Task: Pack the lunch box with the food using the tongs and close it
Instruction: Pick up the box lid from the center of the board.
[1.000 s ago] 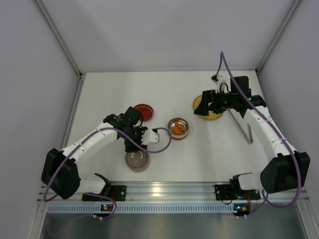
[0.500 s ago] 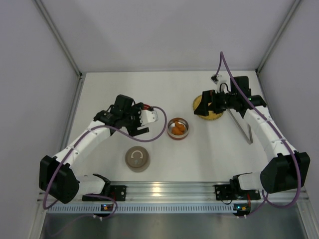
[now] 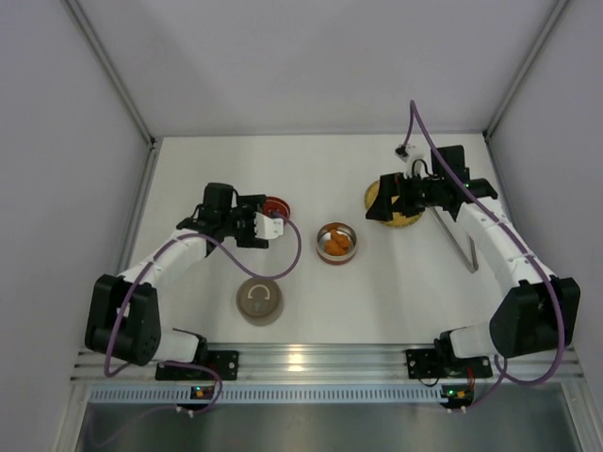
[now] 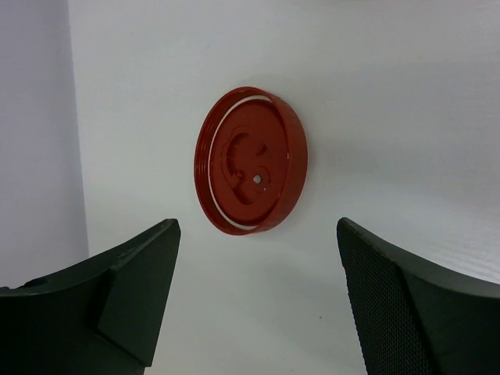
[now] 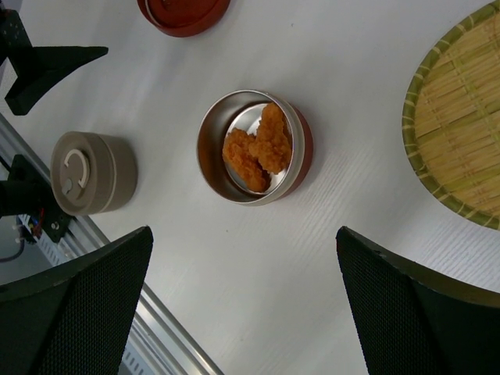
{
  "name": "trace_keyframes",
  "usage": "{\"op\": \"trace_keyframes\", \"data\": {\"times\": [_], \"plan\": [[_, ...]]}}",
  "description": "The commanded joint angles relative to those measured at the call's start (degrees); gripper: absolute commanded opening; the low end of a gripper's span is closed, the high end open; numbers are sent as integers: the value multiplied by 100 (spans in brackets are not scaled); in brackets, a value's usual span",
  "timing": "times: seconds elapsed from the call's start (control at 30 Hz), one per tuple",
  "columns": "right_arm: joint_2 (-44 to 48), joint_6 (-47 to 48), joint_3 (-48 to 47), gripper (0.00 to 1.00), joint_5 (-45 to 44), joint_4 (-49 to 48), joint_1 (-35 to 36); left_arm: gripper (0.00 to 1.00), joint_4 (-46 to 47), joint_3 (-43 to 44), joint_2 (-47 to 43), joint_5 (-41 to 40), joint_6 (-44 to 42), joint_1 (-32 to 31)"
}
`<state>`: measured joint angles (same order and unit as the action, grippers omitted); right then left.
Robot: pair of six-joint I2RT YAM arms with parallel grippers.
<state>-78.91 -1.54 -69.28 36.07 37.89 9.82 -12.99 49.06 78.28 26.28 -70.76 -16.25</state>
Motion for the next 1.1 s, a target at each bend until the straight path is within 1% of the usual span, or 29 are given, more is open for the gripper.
{"op": "trace_keyframes", "data": {"times": [0.0,0.07,0.3,0.33,0.43,0.53,0.57,0.6,0.63,0.8,0.9,1.03,1.07], "plan": [[-97,101,28,99,31,-80,-95,86,457,-37,301,720,-1149,17],[-150,110,11,99,40,-63,-104,86,272,68,546,764,-1482,17],[-265,101,125,99,66,-168,-95,85,411,122,1013,536,-1984,17],[-282,101,142,99,66,-185,-95,85,681,8,1040,518,-1977,17],[-335,101,142,99,93,-220,-103,85,1034,-89,1215,316,-1968,25],[-388,101,151,99,93,-229,-104,83,2139,-413,1417,97,-1880,17],[-397,110,151,99,93,-229,-95,82,2143,-415,1453,27,-1880,25],[-397,110,160,99,93,-238,-103,80,2509,-536,1497,-87,-1871,17],[-405,110,160,99,67,-238,-95,79,2599,-572,1558,-132,-1888,17],[-449,101,125,99,5,-256,-103,74,2792,-704,1594,-97,-1836,25],[-476,101,125,99,14,-273,-104,68,2977,-827,1603,-97,-1836,8],[-476,110,125,99,14,-264,-103,59,3075,-1011,1506,-115,-1985,17],[-476,101,125,99,14,-273,-95,53,3049,-1030,1489,-115,-2072,17]]}}
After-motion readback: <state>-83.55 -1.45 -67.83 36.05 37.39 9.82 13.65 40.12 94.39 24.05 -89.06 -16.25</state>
